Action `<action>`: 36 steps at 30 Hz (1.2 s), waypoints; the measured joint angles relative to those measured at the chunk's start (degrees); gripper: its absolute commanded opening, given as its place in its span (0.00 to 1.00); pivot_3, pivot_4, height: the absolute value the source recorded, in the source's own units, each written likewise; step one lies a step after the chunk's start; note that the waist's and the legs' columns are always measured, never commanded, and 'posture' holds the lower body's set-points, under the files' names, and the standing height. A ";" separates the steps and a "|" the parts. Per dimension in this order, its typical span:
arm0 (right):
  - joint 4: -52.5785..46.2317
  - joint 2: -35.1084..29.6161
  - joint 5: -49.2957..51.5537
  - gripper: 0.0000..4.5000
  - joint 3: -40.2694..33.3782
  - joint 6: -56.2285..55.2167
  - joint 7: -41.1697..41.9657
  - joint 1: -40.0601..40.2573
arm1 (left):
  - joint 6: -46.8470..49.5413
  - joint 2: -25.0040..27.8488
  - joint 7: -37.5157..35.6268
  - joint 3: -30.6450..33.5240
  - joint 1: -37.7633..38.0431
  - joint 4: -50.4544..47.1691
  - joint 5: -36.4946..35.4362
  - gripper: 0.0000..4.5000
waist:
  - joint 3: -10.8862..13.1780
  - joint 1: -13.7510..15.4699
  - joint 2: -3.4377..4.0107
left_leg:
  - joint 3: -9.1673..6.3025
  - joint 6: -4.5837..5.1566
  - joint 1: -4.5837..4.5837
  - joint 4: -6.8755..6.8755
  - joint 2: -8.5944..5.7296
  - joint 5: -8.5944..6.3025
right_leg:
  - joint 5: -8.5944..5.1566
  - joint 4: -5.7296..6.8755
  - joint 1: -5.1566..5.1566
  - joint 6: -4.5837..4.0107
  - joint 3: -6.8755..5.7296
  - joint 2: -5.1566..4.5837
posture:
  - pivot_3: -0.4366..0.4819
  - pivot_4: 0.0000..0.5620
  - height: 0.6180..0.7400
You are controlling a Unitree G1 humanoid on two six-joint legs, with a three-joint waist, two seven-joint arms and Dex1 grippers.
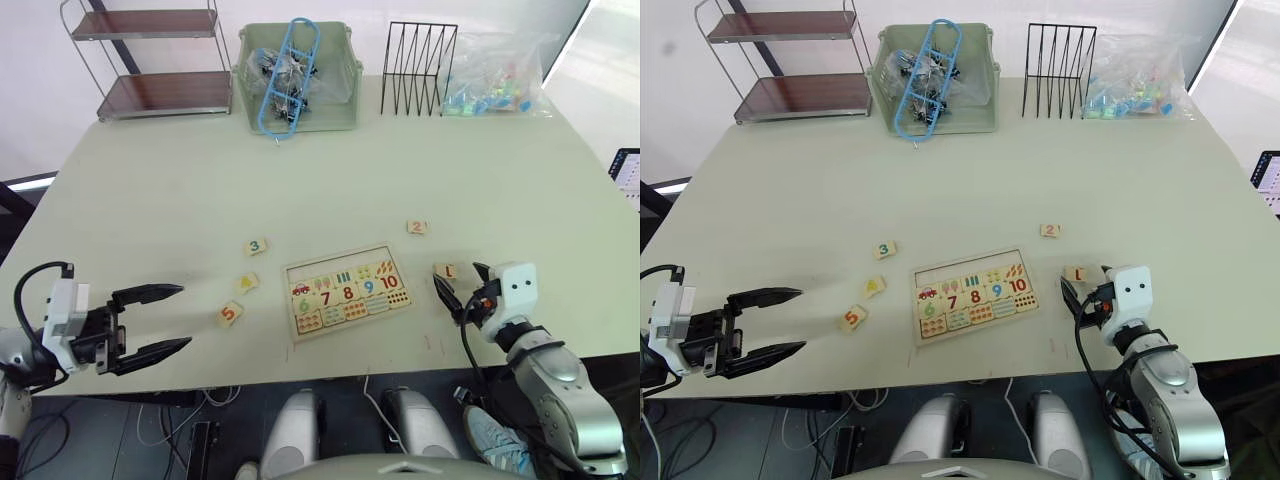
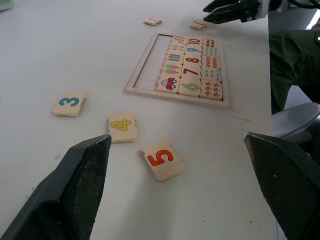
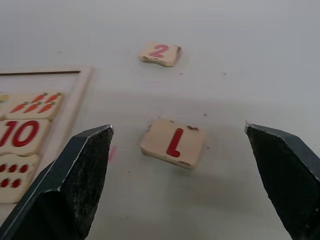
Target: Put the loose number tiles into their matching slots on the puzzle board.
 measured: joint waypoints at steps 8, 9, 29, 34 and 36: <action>0.59 3.77 -4.11 0.99 1.32 2.04 -5.30 -1.50 | -2.61 1.69 -0.04 -1.88 0.45 1.56 -2.41 1.00 | 0.00 -0.15 -0.01 | 0.04 0.00 -0.02 0.00 0.01 0.00 | 0.00 0.00 -0.03 0.00 0.00 0.01 | 0.48 0.27 1.00; 0.64 4.01 -4.11 0.99 1.39 2.04 -5.22 -1.67 | -2.96 2.01 -0.04 -1.89 0.56 1.79 -2.77 1.00 | 0.00 -0.16 0.00 | 0.04 0.00 -0.02 -0.01 0.01 0.00 | -0.01 0.00 -0.03 0.00 -0.01 0.02 | 0.48 0.27 1.00; 2.30 4.74 -4.86 0.99 1.51 4.44 -5.19 -2.77 | -6.06 3.47 -0.10 -2.85 2.74 4.90 -5.17 1.00 | -0.12 -0.08 -0.19 | 0.06 0.00 -0.02 -0.01 0.01 0.00 | -0.02 0.00 -0.02 -0.01 -0.04 0.01 | 0.48 0.27 1.00; 2.30 4.69 -5.34 0.73 1.35 4.44 -5.29 -2.45 | -6.98 3.47 -0.11 -3.92 3.18 5.75 -5.58 1.00 | -0.19 -0.08 -0.30 | 0.05 0.00 -0.02 -0.01 0.01 0.00 | -0.03 0.00 -0.02 -0.03 -0.06 0.01 | 0.48 0.27 1.00; 2.27 4.71 -5.38 0.49 1.39 4.39 -5.24 -2.28 | -7.19 3.47 -0.12 -4.09 3.22 6.16 -5.65 1.00 | -0.21 -0.10 -0.34 | 0.05 0.00 -0.02 -0.01 0.02 0.00 | -0.03 0.00 -0.02 -0.04 -0.07 0.01 | 0.48 0.27 1.00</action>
